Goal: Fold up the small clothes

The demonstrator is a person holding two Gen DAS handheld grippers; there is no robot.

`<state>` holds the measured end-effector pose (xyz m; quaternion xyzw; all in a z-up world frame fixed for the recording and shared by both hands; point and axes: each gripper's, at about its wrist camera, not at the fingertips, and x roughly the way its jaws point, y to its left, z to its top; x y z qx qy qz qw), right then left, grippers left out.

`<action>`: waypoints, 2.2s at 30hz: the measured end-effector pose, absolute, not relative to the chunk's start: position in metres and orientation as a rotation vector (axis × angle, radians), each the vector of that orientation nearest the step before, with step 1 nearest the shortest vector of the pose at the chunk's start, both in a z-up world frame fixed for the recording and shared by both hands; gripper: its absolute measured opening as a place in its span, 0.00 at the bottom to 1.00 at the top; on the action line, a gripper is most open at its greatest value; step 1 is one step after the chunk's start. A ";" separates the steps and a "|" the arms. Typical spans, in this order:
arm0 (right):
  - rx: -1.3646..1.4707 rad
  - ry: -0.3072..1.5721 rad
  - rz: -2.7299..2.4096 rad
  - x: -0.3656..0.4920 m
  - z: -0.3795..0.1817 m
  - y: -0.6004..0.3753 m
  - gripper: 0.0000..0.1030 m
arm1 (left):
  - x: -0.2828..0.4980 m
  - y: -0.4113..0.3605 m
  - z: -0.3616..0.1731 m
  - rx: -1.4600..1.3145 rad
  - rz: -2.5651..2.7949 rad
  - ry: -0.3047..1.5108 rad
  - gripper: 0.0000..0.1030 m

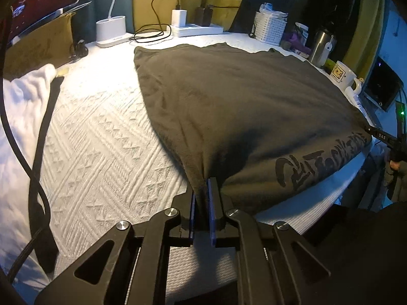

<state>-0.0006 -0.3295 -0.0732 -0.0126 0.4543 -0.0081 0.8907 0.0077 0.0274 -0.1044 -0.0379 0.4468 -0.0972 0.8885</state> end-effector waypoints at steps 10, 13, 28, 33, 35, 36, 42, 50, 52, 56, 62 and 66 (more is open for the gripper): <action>-0.008 0.945 -0.083 -0.003 -0.071 -0.346 0.38 | -0.003 0.038 -0.105 -0.075 -0.169 0.944 0.08; 0.013 0.940 -0.093 -0.004 -0.064 -0.353 0.40 | -0.003 0.045 -0.103 -0.088 -0.170 0.969 0.13; 0.001 0.859 -0.036 0.016 -0.047 -0.328 0.40 | 0.019 0.062 -0.082 -0.058 -0.046 0.935 0.17; -0.016 0.863 0.040 0.037 -0.053 -0.295 0.40 | 0.054 0.040 -0.076 -0.057 -0.110 0.896 0.18; -0.010 0.867 0.059 0.044 -0.056 -0.287 0.40 | 0.069 0.033 -0.077 -0.056 -0.140 0.895 0.18; -0.010 0.870 0.070 0.049 -0.057 -0.281 0.40 | 0.080 0.028 -0.080 -0.050 -0.153 0.905 0.18; -0.020 0.906 0.079 0.070 -0.068 -0.270 0.40 | 0.113 0.012 -0.090 -0.017 -0.195 0.943 0.18; -0.029 0.970 0.059 0.094 -0.091 -0.273 0.41 | 0.142 0.026 -0.103 -0.023 -0.170 0.993 0.27; -0.044 0.969 0.064 0.097 -0.092 -0.272 0.42 | 0.145 0.028 -0.103 -0.016 -0.167 0.990 0.27; -0.035 0.980 0.064 0.103 -0.092 -0.274 0.42 | 0.155 0.036 -0.104 -0.008 -0.122 0.979 0.30; -0.038 0.982 0.061 0.107 -0.092 -0.273 0.43 | 0.172 0.046 -0.104 -0.039 -0.113 0.972 0.30; -0.045 0.991 0.044 0.110 -0.092 -0.272 0.46 | 0.169 0.049 -0.095 -0.100 -0.128 0.927 0.31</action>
